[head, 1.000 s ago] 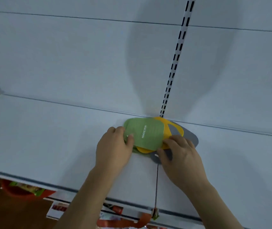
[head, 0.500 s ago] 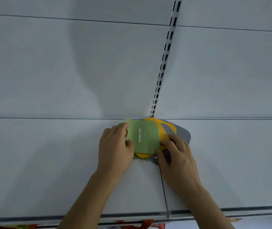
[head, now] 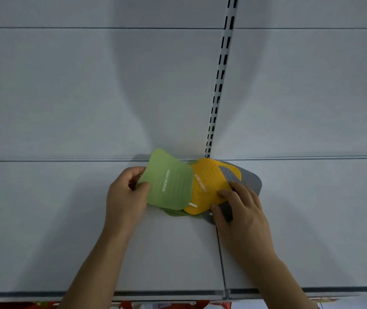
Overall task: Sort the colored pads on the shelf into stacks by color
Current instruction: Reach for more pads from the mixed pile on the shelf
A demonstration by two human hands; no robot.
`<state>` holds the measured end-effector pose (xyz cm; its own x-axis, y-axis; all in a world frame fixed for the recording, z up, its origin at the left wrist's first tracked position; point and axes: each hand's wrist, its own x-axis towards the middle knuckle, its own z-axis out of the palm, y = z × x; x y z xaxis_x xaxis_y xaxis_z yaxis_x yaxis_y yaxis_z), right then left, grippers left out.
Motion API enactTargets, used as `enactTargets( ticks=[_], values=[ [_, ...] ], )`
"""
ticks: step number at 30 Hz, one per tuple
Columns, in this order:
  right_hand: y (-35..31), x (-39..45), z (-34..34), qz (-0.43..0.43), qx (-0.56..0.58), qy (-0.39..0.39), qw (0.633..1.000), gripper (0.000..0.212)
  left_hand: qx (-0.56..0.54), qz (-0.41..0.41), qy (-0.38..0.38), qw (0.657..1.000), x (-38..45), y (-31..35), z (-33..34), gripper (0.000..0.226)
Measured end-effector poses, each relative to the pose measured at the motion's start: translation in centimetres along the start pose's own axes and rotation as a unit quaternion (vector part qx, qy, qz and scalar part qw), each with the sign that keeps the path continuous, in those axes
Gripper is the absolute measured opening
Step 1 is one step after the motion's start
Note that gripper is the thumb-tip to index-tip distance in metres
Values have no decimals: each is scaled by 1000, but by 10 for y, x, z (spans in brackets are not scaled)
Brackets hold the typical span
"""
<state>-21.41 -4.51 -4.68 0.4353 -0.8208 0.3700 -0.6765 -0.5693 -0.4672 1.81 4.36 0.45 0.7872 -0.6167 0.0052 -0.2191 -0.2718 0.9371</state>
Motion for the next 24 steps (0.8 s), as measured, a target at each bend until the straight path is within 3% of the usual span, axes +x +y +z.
enactTargets(
  ticks=[5, 10, 12, 15, 16, 17, 19, 20, 21, 24],
  values=[
    [-3, 2, -4, 26, 13, -9, 1000, 36, 35, -62, 14, 997, -3, -10, -7, 23],
    [-17, 16, -17, 77, 112, 28, 990, 50, 20, -76, -49, 996, -9, -9, -7, 24],
    [-30, 23, -23, 128, 222, 24, 966, 57, 16, -71, -64, 995, -9, -12, -9, 29],
    [-50, 28, -20, 210, 397, -24, 893, 63, 18, -65, -75, 995, -9, -14, -11, 44],
    [-54, 26, -16, 200, 397, -32, 895, 58, 24, -61, -78, 995, -10, -13, -11, 48],
    [-56, 22, -13, 171, 342, -28, 923, 53, 32, -55, -81, 995, -10, -13, -11, 49],
    [-51, 13, -3, 101, 123, -8, 987, 53, 52, -40, -86, 994, -11, -15, -11, 40],
    [-46, 10, 0, 89, 52, 0, 995, 58, 59, -37, -88, 994, -11, -16, -11, 35],
    [-42, 10, 2, 93, 30, 5, 995, 58, 59, -36, -89, 994, -10, -16, -10, 32],
    [-32, 17, 3, 59, 56, 15, 997, 26, 56, -34, -85, 994, -11, -12, -9, 25]
  ],
)
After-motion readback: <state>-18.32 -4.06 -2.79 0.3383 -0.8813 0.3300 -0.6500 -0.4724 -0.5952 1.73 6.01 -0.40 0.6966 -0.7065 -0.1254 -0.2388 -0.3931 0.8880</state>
